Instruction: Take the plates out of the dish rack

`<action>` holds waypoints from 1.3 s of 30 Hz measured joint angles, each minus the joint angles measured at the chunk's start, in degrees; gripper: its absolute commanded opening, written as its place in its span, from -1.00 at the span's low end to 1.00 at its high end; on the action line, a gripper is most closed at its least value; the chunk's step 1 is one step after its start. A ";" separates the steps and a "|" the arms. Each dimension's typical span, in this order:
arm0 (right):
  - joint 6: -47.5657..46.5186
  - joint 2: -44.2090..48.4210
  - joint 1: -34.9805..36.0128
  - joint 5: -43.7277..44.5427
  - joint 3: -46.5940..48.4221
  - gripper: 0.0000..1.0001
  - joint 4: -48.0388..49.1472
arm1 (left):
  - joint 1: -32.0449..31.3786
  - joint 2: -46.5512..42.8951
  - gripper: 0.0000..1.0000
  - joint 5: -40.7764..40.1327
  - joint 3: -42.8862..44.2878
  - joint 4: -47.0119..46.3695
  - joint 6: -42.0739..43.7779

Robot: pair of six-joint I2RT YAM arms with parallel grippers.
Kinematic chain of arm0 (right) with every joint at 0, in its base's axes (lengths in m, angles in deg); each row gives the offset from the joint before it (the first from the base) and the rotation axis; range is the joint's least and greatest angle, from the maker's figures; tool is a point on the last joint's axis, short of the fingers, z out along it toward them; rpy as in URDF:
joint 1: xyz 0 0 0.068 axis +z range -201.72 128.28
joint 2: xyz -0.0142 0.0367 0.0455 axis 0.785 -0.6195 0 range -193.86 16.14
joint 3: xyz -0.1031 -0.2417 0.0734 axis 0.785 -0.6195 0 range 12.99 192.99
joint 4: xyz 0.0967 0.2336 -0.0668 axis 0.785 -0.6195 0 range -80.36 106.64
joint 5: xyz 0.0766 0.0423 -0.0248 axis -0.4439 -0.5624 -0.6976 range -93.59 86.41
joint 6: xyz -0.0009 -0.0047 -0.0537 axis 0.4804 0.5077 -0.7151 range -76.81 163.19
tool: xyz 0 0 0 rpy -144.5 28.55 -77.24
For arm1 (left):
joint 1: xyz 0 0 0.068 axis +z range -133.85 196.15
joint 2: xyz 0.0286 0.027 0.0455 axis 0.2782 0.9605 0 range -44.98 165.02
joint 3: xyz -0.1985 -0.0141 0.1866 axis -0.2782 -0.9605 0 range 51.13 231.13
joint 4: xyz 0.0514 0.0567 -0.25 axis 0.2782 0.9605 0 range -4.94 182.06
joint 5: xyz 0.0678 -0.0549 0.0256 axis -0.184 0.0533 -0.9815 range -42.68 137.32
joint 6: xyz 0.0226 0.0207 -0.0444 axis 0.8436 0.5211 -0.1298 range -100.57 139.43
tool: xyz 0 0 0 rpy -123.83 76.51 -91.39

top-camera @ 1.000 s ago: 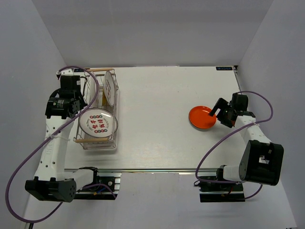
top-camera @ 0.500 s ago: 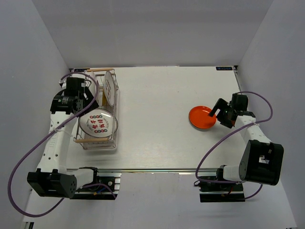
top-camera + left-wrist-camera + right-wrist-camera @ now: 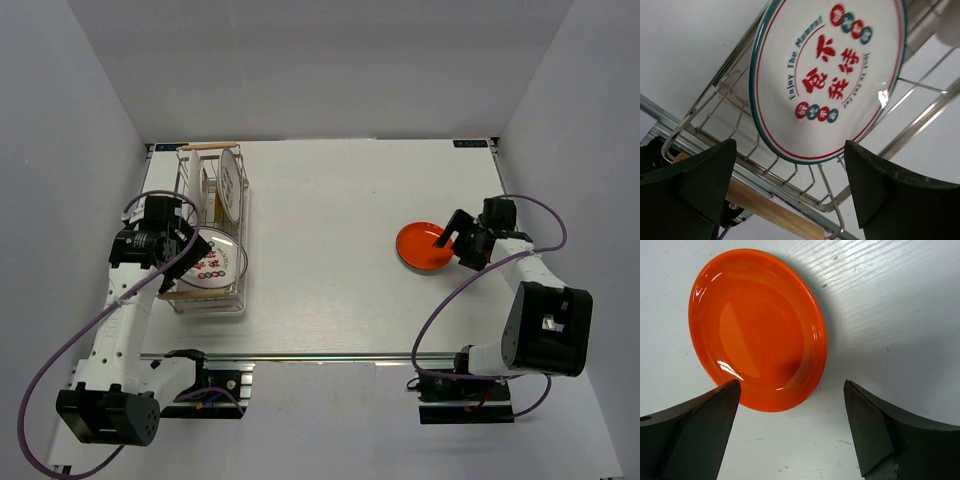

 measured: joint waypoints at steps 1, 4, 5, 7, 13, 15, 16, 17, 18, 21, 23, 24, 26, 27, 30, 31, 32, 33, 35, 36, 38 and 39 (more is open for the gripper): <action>0.00 -0.07 0.00 -0.15 0.11 0.78 -0.07 | 0.00 -0.09 0.96 -0.02 -1.05 -0.09 -0.57; 0.00 -0.09 0.00 -0.35 0.33 0.78 -0.04 | 0.00 0.07 0.92 -0.39 -3.56 -1.29 -2.03; -0.02 -0.09 0.00 -0.39 0.33 0.78 -0.04 | 0.00 0.11 0.91 -0.55 -3.89 -1.81 -2.51; -0.02 -0.09 0.00 -0.39 0.33 0.78 -0.09 | 0.00 0.33 0.80 -1.03 -4.48 -2.62 -3.58; -0.02 -0.44 0.00 -0.42 0.55 0.78 -0.24 | 0.00 0.57 0.69 -4.35 -7.89 -7.08 -6.16; -0.02 -0.61 0.00 -0.42 0.79 0.78 -0.24 | 0.00 0.66 0.60 -5.14 -8.59 -8.07 -6.82; -0.02 -0.61 0.00 -0.42 0.87 0.77 -0.28 | 0.00 0.72 0.47 -5.53 -8.76 -8.13 -7.17; -0.02 -0.61 0.00 -0.42 0.96 0.78 -0.28 | 0.00 0.81 0.38 -5.99 -8.98 -8.15 -7.72; -0.02 -0.61 0.00 -0.42 1.01 0.78 -0.24 | 0.00 0.81 0.34 -6.43 -9.29 -8.07 -8.04; -0.02 -0.74 0.00 -0.44 1.14 0.78 -0.26 | 0.00 0.81 0.17 -7.15 -9.88 -7.82 -8.76; -0.02 -1.07 0.00 -0.46 1.38 0.78 -0.37 | 0.00 0.79 -0.01 -7.69 -10.23 -7.72 -9.05; -0.02 -1.18 0.00 -0.46 1.46 0.78 -0.37 | 0.00 0.79 -0.10 -8.11 -10.27 -7.26 -9.03; -0.02 -1.27 0.00 -0.48 1.51 0.78 -0.42 | 0.02 0.72 -0.37 -8.81 -10.29 -6.29 -9.14; -0.02 -1.27 0.00 -0.52 1.51 0.78 -0.44 | 0.02 0.68 -0.47 -9.14 -10.29 -5.90 -9.27; -0.02 -1.27 0.00 -0.63 1.55 0.77 -0.50 | 0.15 -0.22 -0.84 -9.09 -9.94 -5.51 -10.03; -0.02 -1.27 0.00 -0.66 1.62 0.77 -0.59 | 0.22 -1.07 -0.95 -9.03 -9.62 -5.57 -10.27; -0.02 -1.27 0.00 -0.68 1.64 0.78 -0.59 | 0.26 -2.08 -1.00 -8.92 -9.25 -5.68 -10.49; -0.02 -1.27 0.00 -0.76 1.64 0.78 -0.59 | 0.26 -3.41 -1.00 -8.92 -8.87 -6.01 -10.73; -0.04 -1.29 0.00 -0.92 1.64 0.78 -0.61 | 0.20 -5.88 -1.00 -9.29 -8.44 -6.49 -10.62; -0.02 -1.29 0.00 -1.05 1.64 0.78 -0.59 | 0.20 -6.82 -1.00 -9.60 -8.44 -6.19 -10.16; -0.04 -1.29 0.00 -1.29 1.64 0.78 -0.61 | 0.20 -7.80 -1.00 -9.79 -8.44 -5.57 -8.92; -0.07 -1.29 0.00 -1.53 1.64 0.78 -0.61 | 0.20 -8.04 -1.00 -9.79 -8.44 -5.64 -7.80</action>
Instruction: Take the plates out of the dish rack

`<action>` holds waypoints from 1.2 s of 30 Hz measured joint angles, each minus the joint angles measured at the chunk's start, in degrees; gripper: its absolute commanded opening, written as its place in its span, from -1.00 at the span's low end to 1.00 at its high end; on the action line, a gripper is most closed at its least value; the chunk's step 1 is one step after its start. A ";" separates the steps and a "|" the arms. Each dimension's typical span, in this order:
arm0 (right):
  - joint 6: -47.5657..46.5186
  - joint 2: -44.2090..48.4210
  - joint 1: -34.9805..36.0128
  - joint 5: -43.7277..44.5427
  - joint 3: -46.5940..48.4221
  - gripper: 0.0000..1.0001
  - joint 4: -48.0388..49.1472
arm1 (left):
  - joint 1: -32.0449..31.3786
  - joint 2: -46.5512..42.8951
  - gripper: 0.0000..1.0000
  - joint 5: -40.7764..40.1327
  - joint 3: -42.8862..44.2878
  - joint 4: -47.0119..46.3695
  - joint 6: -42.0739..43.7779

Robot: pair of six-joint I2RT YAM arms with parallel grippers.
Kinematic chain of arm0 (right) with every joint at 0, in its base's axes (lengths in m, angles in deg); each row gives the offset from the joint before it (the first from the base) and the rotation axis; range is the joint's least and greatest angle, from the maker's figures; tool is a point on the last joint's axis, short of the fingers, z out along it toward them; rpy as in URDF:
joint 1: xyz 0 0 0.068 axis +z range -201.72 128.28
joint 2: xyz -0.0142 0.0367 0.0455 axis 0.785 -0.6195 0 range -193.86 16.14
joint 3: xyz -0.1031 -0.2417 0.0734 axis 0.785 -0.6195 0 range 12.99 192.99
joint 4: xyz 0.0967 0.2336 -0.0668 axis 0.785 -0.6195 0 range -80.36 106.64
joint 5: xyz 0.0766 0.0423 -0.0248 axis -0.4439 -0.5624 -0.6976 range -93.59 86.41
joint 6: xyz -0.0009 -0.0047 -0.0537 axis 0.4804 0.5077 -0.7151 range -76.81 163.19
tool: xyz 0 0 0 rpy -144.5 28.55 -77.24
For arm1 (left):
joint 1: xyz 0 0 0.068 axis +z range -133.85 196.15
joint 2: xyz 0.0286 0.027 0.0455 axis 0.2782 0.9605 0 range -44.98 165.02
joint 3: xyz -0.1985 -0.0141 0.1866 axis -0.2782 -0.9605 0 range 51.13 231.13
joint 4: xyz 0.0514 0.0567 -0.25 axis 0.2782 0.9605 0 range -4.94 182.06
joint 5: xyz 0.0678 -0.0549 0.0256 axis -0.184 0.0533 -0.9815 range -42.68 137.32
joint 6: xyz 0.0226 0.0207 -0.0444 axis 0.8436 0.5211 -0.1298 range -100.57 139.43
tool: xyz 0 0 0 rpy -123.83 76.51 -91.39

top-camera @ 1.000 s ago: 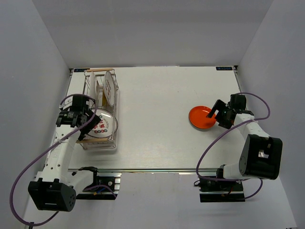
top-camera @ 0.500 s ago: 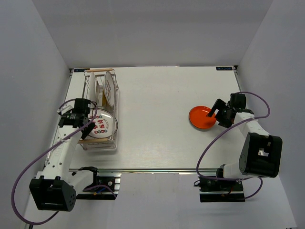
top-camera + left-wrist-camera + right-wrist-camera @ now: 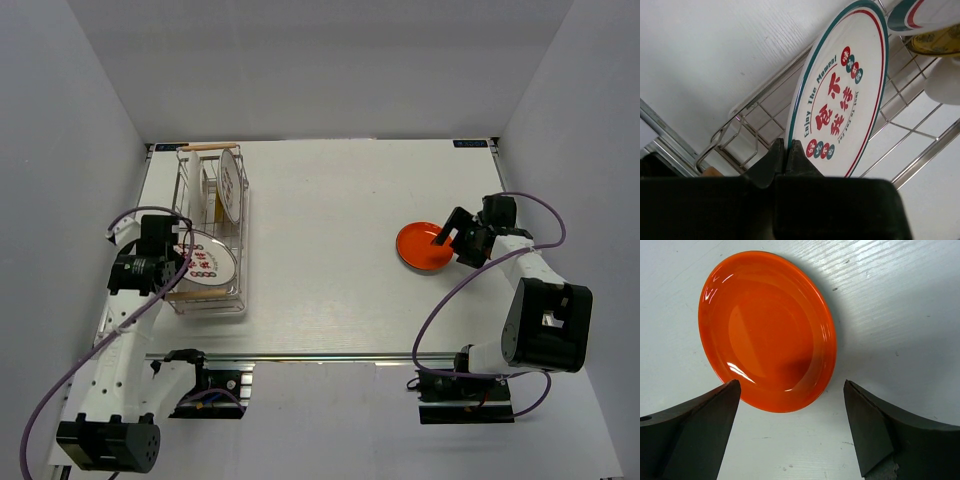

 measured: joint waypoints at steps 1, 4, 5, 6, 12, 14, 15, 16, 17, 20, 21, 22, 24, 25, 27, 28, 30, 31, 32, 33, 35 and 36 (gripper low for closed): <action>-0.02 0.00 0.00 -0.33 0.00 0.78 0.02 | -0.04 -0.57 -1.00 0.09 0.15 -0.04 1.36; -0.13 0.00 0.02 -0.96 0.00 0.78 0.02 | -0.26 -1.53 -1.00 0.50 1.90 0.04 5.92; -0.15 0.00 0.02 -1.11 0.00 0.78 0.02 | -0.28 -1.66 -1.00 0.63 3.17 0.09 7.45; -0.15 0.00 0.02 -1.25 0.00 0.78 0.02 | -0.28 -1.62 -1.00 0.72 4.74 0.07 9.07; -0.46 0.00 0.02 -1.70 0.00 0.78 0.00 | -0.33 -0.98 -1.00 -0.26 15.10 1.22 15.30; -0.63 0.07 0.02 -1.86 0.00 0.78 -0.02 | -0.31 -0.85 -1.00 -0.79 18.21 1.33 16.85; -0.79 0.15 0.00 -2.01 0.00 0.78 -0.02 | -0.31 -0.85 -1.00 -0.85 19.65 1.33 17.75; -1.01 0.28 0.00 -2.23 0.02 0.78 -0.02 | -0.31 -0.87 -1.00 -0.87 21.07 1.25 18.80; -1.20 0.48 0.00 -2.62 0.02 0.78 -0.07 | -0.31 -0.90 -1.00 -0.63 22.25 1.07 19.82; -1.62 1.75 0.00 -5.51 0.15 0.78 -0.04 | -0.31 -1.03 -1.00 2.80 25.27 -1.03 23.45; -1.70 2.40 0.00 -7.21 0.35 0.78 -0.07 | -0.28 -1.14 -1.00 5.18 25.66 -2.58 24.79; -1.81 3.02 0.02 -8.90 0.70 0.79 -0.02 | -0.28 -1.29 -1.00 7.76 25.75 -4.24 26.08; -1.99 4.33 0.02 -13.07 1.55 0.78 0.55 | -0.31 -1.16 -1.00 14.25 25.75 -7.08 28.15; -2.03 5.03 0.09 -15.32 1.90 0.78 1.09 | -0.31 -0.59 -1.00 17.55 25.62 -8.66 29.00; -2.14 6.93 0.28 -20.28 2.36 0.78 2.69 | -0.31 0.94 -1.00 25.55 24.55 -12.92 30.49; -2.21 7.89 0.59 -22.71 2.56 0.78 3.54 | -0.31 1.77 -1.00 29.33 23.47 -15.17 30.91; -2.08 9.62 1.38 -27.78 3.04 0.78 5.86 | -0.48 3.72 -1.00 37.48 20.61 -20.00 31.23; -1.88 10.25 2.01 -29.97 3.28 0.78 7.19 | -0.61 5.07 -1.00 41.59 19.04 -22.49 31.21; -1.53 10.82 2.82 -32.24 3.50 0.78 8.72 | -0.70 6.56 -1.00 45.11 17.27 -24.81 31.10; -1.18 11.34 3.80 -34.40 3.58 0.78 10.56 | -0.83 8.04 -1.00 48.46 15.80 -26.58 31.01; -0.26 11.82 6.01 -37.77 4.11 0.78 13.68 | -1.22 10.49 -1.00 53.81 12.87 -29.83 30.60; 0.15 11.85 7.21 -38.88 4.46 0.78 14.80 | -1.49 11.43 -1.00 56.02 11.39 -31.26 30.21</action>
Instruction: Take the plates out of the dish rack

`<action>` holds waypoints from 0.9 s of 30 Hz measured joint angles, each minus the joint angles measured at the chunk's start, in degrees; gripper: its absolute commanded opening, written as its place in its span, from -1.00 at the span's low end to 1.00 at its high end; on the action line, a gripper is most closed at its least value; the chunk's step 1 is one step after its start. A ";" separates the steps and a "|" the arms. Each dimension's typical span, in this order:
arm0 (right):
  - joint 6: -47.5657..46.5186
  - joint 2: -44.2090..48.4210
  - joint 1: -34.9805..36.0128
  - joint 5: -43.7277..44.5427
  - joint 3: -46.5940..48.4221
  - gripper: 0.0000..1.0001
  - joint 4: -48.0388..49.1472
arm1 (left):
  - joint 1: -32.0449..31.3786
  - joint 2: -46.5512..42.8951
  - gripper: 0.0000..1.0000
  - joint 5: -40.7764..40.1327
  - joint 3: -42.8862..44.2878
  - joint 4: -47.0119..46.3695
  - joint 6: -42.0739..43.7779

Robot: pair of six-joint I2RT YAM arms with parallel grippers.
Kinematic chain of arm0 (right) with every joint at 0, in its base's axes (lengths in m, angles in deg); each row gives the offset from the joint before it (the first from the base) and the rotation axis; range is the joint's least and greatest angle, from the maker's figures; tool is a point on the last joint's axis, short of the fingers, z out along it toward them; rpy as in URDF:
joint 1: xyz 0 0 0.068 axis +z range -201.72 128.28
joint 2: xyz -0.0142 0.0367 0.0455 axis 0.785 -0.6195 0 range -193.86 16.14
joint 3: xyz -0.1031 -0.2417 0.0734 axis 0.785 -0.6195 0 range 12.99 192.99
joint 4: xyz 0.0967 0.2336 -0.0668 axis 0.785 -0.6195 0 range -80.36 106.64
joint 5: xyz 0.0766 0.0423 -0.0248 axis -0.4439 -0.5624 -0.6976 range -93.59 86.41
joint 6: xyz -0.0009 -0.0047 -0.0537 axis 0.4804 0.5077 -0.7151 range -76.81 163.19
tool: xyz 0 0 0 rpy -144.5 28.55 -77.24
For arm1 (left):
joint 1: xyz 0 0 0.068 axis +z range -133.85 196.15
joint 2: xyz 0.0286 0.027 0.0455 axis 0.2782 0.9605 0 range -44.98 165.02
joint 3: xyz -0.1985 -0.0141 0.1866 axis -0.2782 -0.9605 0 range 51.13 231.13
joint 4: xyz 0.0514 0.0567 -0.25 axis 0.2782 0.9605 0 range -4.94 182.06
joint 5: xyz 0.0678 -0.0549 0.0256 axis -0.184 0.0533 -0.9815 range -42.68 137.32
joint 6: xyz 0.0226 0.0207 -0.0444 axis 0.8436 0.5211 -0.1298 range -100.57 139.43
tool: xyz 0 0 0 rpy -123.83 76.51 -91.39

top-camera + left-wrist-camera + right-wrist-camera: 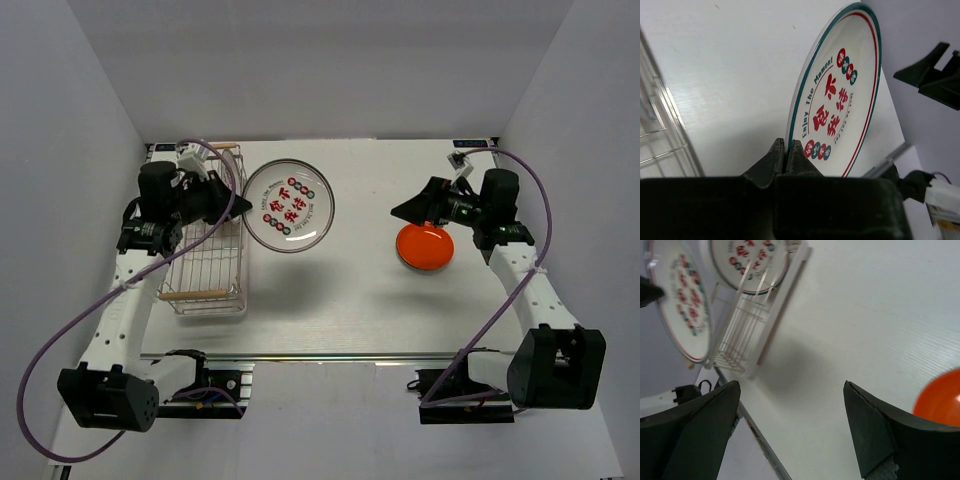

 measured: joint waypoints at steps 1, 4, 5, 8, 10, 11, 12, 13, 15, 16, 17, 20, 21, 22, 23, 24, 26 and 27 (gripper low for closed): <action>0.46 -0.07 1.38 -0.98 0.42 0.78 1.29 | -0.24 0.57 -1.00 2.08 -1.57 -1.79 -0.55; 1.92 -0.46 5.11 -3.06 1.33 0.78 4.44 | -1.36 1.03 -1.00 6.03 -5.88 -6.64 -2.45; 2.40 -0.81 6.36 -3.50 1.75 0.78 5.25 | -2.03 1.07 -1.00 7.04 -6.93 -8.15 -2.95; 3.54 -2.99 9.62 -4.35 3.58 0.78 6.75 | -4.00 1.27 -1.00 9.16 -8.52 -10.88 -3.98; 3.96 -4.63 11.28 -4.55 4.46 0.78 7.21 | -5.16 1.27 -1.00 9.62 -9.07 -12.11 -4.15; 4.24 -5.35 12.09 -4.55 4.66 0.76 7.32 | -5.73 1.29 -1.00 9.57 -9.33 -12.66 -4.17; 4.48 -5.97 12.85 -4.57 4.66 0.75 7.37 | -6.19 1.29 -1.00 9.51 -9.53 -13.05 -4.22; 4.59 -6.43 13.40 -4.59 4.66 0.73 7.37 | -6.60 1.49 -1.00 9.33 -9.66 -13.31 -4.22; 4.96 -7.21 14.73 -4.57 4.66 0.70 7.37 | -7.45 2.34 -1.00 9.03 -9.66 -13.94 -4.33; 5.05 -7.41 15.32 -4.55 4.66 0.68 7.32 | -7.87 2.95 -1.00 8.94 -9.68 -14.27 -4.44; 5.14 -7.43 15.87 -4.52 4.66 0.65 7.28 | -8.31 3.52 -1.00 8.87 -9.86 -14.64 -4.59; 4.87 -7.48 17.22 -4.13 4.74 0.41 7.04 | -9.55 4.85 -1.00 8.20 -10.80 -15.47 -4.98; 4.76 -7.61 17.66 -3.93 4.74 0.29 6.97 | -10.01 5.20 -1.00 7.82 -10.88 -15.43 -5.01; 4.68 -7.82 18.03 -3.78 4.76 -0.06 6.88 | -10.34 5.51 -1.00 7.50 -10.88 -15.47 -5.03; 4.59 -8.11 18.25 -3.67 4.79 -0.27 6.91 | -10.60 5.70 -1.00 7.26 -10.86 -15.50 -5.03; 4.76 -8.41 18.40 -3.54 4.81 -0.41 6.82 | -10.99 5.81 -1.00 7.04 -10.86 -15.45 -4.96; 5.09 -9.09 18.49 -2.91 4.83 -0.93 6.69 | -11.63 5.95 -1.00 6.51 -10.84 -15.30 -4.79; 5.86 -9.29 18.43 -2.19 4.83 -1.00 6.54 | -11.76 5.99 -0.65 6.40 -10.82 -15.26 -4.76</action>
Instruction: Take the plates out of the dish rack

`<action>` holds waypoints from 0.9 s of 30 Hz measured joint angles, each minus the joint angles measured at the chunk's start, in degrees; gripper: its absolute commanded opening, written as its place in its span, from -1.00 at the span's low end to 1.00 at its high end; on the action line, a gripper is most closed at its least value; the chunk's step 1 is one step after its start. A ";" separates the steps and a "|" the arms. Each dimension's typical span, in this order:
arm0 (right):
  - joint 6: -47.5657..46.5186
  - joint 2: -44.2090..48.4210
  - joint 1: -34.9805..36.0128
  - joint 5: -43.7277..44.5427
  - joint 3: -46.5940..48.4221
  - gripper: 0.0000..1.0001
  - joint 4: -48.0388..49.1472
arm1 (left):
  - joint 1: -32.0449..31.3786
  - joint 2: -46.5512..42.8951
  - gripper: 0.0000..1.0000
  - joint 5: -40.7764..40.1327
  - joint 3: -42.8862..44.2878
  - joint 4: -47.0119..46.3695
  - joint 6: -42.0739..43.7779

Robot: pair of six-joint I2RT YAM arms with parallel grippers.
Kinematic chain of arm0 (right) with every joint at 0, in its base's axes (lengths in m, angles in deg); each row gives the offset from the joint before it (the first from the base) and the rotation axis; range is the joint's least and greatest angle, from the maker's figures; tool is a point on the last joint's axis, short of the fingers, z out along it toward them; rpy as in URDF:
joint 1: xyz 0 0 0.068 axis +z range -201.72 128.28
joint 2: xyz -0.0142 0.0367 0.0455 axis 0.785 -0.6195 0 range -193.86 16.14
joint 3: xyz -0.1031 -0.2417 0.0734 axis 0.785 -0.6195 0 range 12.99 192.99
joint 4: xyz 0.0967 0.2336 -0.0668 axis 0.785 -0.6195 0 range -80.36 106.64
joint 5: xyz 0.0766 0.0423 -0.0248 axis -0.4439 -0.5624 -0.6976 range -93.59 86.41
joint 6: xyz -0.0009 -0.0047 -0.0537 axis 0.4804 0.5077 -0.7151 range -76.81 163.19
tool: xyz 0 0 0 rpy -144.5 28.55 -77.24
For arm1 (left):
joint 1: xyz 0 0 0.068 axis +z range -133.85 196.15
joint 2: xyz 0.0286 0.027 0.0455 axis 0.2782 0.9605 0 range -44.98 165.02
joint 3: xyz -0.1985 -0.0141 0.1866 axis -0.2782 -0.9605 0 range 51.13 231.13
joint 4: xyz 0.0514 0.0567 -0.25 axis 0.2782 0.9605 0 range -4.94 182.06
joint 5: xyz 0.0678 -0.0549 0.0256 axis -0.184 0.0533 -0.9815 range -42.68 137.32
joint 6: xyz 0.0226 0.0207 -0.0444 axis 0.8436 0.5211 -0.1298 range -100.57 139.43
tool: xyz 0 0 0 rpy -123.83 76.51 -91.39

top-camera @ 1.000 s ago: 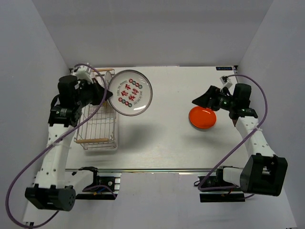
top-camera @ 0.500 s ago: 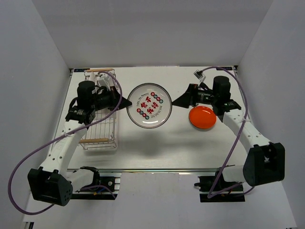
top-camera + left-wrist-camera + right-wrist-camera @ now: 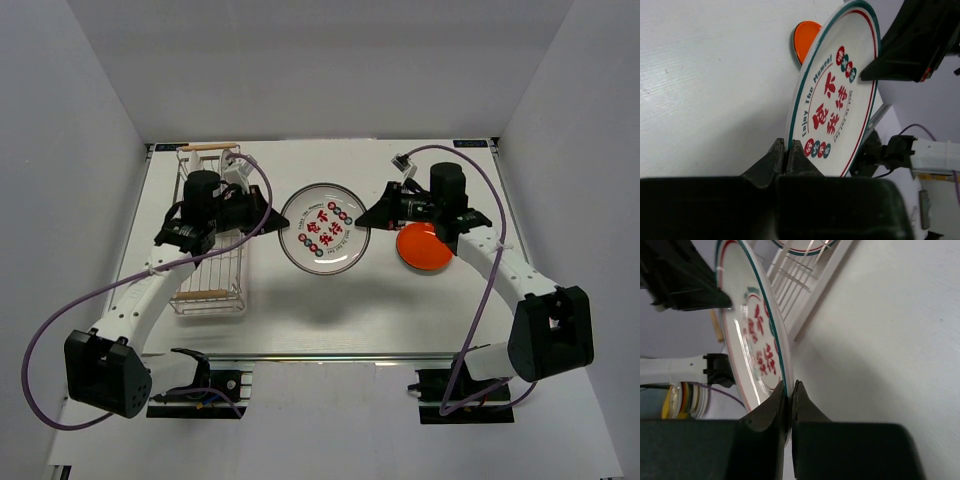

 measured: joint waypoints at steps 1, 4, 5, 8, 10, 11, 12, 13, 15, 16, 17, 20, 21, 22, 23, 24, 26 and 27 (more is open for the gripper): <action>0.13 -0.31 -0.07 1.16 0.00 -1.00 -0.35 | -0.28 0.04 -0.30 -0.37 0.20 0.02 0.02; 0.28 -0.90 -0.11 3.02 0.00 -1.00 -2.19 | -0.92 0.35 0.96 -1.88 1.33 0.52 0.66; 0.15 -0.90 -0.11 3.89 0.00 -1.00 -2.71 | -1.01 0.50 0.96 -2.67 1.97 1.31 0.33; 0.02 -1.16 -0.04 6.60 0.11 -1.00 -4.79 | -1.14 0.59 0.96 -8.28 4.79 5.55 1.36; 0.11 -1.73 -0.20 8.63 0.11 -1.00 -6.16 | -1.14 0.46 0.96 -13.16 6.60 8.09 1.73; 0.17 -2.38 -0.33 10.03 0.11 -1.00 -6.75 | -1.18 0.22 0.96 -16.24 7.45 9.27 1.84; 0.26 -3.04 -0.44 11.23 0.11 -1.00 -7.17 | -1.20 -0.15 0.96 -19.43 8.31 10.78 1.79; 0.44 -3.87 -0.55 12.74 0.11 -1.00 -7.56 | -1.05 -0.61 0.96 -22.77 8.94 12.17 1.75; 0.46 -5.97 -0.79 15.43 0.11 -1.00 -8.02 | -0.81 -1.66 0.96 -28.96 9.75 14.75 1.73; 0.44 -7.17 -0.83 16.63 0.11 -1.00 -8.17 | -0.79 -2.21 0.96 -31.98 9.97 15.82 1.75; 0.39 -8.57 -0.87 17.62 0.11 -1.00 -8.20 | -0.63 -2.73 0.96 -34.36 9.99 16.68 1.75; 0.42 -13.40 -0.90 20.06 0.20 -1.00 -8.00 | -0.42 -3.65 0.96 -39.63 9.97 18.80 1.62; 0.42 -15.04 -0.87 20.65 0.26 -1.00 -7.87 | -0.42 -3.74 0.96 -40.85 9.97 19.34 1.51; 0.46 -16.79 -0.87 21.33 0.39 -1.00 -7.87 | -0.42 -3.74 0.96 -42.01 9.97 19.89 1.40; 0.52 -18.51 -0.87 21.90 0.61 -1.00 -7.87 | -0.42 -3.74 0.96 -42.91 9.97 20.35 1.25; 0.70 -19.85 -0.87 22.36 0.68 -1.00 -7.67 | -0.42 -3.72 0.96 -43.87 9.97 20.87 1.09; 1.03 -22.08 -0.87 23.26 0.68 -1.00 -7.63 | -0.42 -3.72 0.96 -45.33 9.97 21.55 0.87; 1.53 -22.77 -0.87 23.43 0.68 -1.00 -7.61 | -0.42 -3.72 0.96 -45.97 9.97 21.75 0.72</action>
